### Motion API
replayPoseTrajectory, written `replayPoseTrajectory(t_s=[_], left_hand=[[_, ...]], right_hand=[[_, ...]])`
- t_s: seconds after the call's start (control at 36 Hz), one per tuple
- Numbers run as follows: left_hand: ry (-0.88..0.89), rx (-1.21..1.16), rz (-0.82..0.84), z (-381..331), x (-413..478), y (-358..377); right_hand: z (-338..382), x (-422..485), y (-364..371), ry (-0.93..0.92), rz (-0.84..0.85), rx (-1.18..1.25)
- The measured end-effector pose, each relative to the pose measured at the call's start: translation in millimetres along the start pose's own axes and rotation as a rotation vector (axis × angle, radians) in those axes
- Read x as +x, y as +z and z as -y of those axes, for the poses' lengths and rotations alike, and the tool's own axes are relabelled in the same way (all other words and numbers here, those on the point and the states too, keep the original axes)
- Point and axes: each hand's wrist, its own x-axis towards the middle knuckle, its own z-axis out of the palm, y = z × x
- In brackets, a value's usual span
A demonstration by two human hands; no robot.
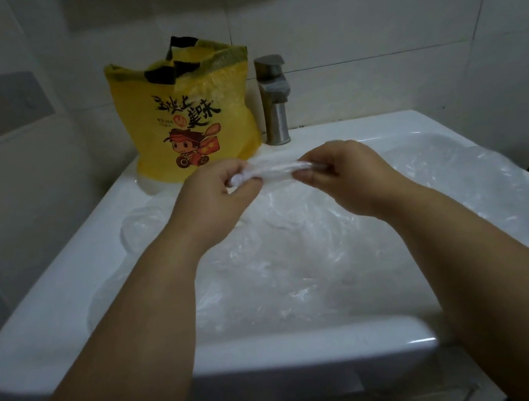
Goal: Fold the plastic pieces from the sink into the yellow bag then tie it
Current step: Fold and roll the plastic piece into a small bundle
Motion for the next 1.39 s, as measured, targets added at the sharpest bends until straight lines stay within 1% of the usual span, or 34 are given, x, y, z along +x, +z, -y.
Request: replayPoseTrajectory(t_s=[0.08,0.17,0.28,0.36,0.44,0.5,0.56,0.58,0.61,0.64,0.67,0.72,0.86,0.94,1.08,1.14,1.19,1.28,1.39], left_hand=[[-0.110,-0.195,0.029,-4.3,1.3,-2.0],[-0.173,-0.425,0.034,-7.3,2.6,-3.2],[-0.193,-0.588,-0.041,-8.7,5.3,-5.7],[-0.228,-0.649,-0.095,-9.6,7.0,-5.6],[-0.257,-0.828,-0.149,-8.8,11.0,-4.6],[-0.270,-0.924,-0.089,-7.6,12.6,-4.3],[-0.334,-0.988,0.081,-11.4,10.4,-1.0],[-0.354,-0.958,0.187,-13.5,7.3,3.4],[-0.358,-0.873,0.278,-17.5,2.8,8.4],[-0.343,-0.780,0.334,-23.0,-1.3,14.6],[-0.346,-0.720,0.345,-26.4,-3.4,20.0],[-0.387,-0.690,0.323,-28.6,-5.2,26.9],[-0.407,-0.759,0.205,-25.1,3.1,21.1],[-0.413,-0.846,0.042,-19.6,9.7,14.2],[-0.416,-0.787,-0.145,-13.4,10.5,8.8],[-0.383,-0.673,-0.196,-11.8,8.5,8.0],[-0.330,-0.532,-0.214,-10.4,6.5,7.7],[-0.288,-0.508,-0.199,-10.7,4.7,4.9],[-0.271,-0.460,-0.083,-10.0,2.6,-0.6]], right_hand=[[1.2,0.1,-4.5,-0.035,0.016,0.034],[6.8,-3.5,-9.7,0.070,0.070,0.214],[13.0,-5.2,-10.8,0.150,0.152,0.470],[17.4,-5.8,-11.5,0.230,0.237,0.644],[22.0,-6.4,-8.3,0.269,0.269,0.789],[25.7,-6.8,-3.6,0.285,0.260,0.860],[29.4,-7.3,1.9,0.296,0.251,0.913],[31.4,-7.6,4.5,0.295,0.255,0.942],[33.5,-8.0,7.1,0.289,0.267,0.967],[35.6,-8.7,9.5,0.283,0.282,0.980],[37.4,-9.2,11.9,0.279,0.299,0.977],[39.5,-10.5,15.9,0.272,0.325,0.941],[40.1,-11.2,17.6,0.289,0.346,0.871],[38.4,-10.2,13.8,0.331,0.360,0.890],[33.0,-7.2,7.9,0.398,0.359,0.882],[30.3,-6.2,6.6,0.412,0.345,0.892],[28.2,-5.2,5.6,0.432,0.311,0.889],[25.4,-3.4,1.4,0.445,0.234,0.938],[21.5,-3.3,-6.9,0.430,0.211,0.985]])
